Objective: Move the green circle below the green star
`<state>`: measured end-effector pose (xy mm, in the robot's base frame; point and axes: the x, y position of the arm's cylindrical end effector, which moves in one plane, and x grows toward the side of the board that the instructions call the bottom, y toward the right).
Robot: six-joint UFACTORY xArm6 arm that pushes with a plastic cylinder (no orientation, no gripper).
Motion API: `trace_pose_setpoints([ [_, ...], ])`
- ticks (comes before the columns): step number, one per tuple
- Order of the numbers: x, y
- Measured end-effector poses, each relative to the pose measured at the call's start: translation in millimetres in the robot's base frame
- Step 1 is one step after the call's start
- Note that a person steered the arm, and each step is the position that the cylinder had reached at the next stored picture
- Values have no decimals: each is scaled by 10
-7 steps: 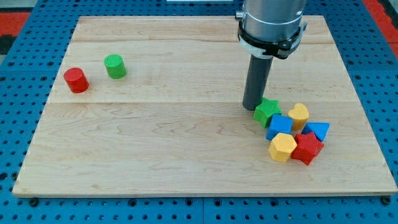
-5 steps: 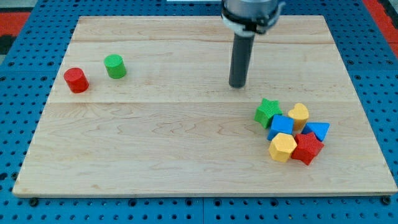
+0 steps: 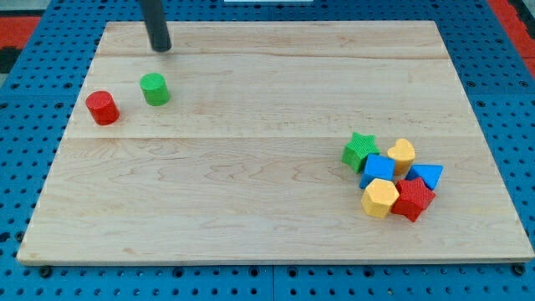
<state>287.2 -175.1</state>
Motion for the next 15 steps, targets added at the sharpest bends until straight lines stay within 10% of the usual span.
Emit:
trace_pose_setpoints([
  [6, 1263, -277],
  [11, 984, 782],
  [13, 1639, 1725],
  [15, 1834, 1412],
])
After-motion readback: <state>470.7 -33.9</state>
